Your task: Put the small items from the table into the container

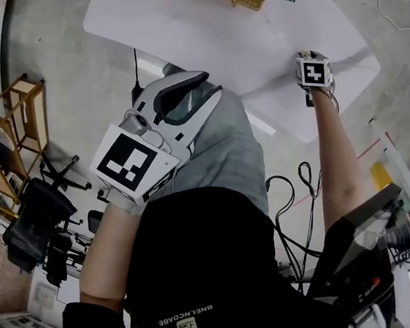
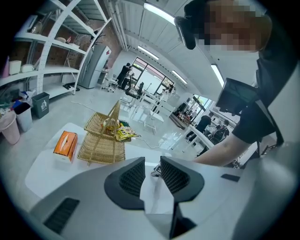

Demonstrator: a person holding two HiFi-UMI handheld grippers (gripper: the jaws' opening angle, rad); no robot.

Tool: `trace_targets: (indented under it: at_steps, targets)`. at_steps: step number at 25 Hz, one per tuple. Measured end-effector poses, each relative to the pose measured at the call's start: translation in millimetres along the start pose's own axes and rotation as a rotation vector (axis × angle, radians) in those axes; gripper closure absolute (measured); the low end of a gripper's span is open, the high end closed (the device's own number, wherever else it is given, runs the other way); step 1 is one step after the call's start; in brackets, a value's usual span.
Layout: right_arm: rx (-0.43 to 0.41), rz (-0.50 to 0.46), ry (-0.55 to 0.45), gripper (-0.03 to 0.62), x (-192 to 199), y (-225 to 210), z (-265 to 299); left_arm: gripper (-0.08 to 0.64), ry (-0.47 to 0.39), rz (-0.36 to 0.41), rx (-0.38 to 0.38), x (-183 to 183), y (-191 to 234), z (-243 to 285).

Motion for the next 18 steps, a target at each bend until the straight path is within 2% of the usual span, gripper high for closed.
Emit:
trace_targets:
  at_steps: [7,13,18]
  targets:
    - [-0.001,0.011,-0.014,0.45,-2,1,-7,0.454,0.004,0.005,0.001,0,-6,-4]
    - [0.003,0.057,-0.014,0.449,3,0,1,0.454,0.001,0.005,0.001,5,-6,-4]
    - [0.012,0.053,-0.019,0.45,1,1,2,0.454,0.027,-0.005,0.008,11,-6,-3]
Point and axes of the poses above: the fingertips, and each gripper's own axes: z forward along the fingers, y to its left, x out of its underside, the point moved 5 cm from there along -z, backward along the fingers, and after that the axes turned 1 degree about -y, right-handed, at the moved point
